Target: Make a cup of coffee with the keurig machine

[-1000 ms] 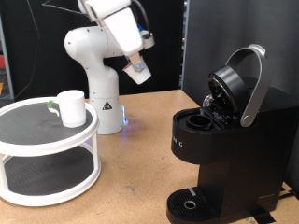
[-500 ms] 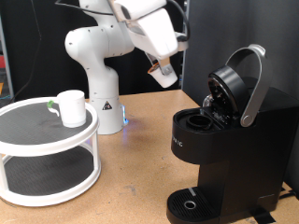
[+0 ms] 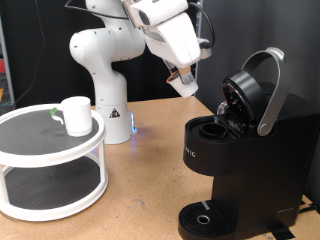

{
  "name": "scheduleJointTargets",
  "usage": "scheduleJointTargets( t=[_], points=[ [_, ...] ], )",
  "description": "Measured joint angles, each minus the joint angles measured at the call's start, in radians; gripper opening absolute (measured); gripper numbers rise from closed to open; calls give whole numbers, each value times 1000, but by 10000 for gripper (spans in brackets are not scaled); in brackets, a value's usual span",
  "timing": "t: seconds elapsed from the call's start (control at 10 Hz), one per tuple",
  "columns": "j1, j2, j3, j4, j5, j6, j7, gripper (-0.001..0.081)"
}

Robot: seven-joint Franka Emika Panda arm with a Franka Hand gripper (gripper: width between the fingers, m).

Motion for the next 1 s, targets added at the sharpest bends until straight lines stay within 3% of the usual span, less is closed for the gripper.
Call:
scheduleJointTargets(
  t=[0.4,1.0],
  points=[
    [6,7,35,-15,2,12,1,426],
    [6,31,98,-72,-11,123,31,416]
  ],
)
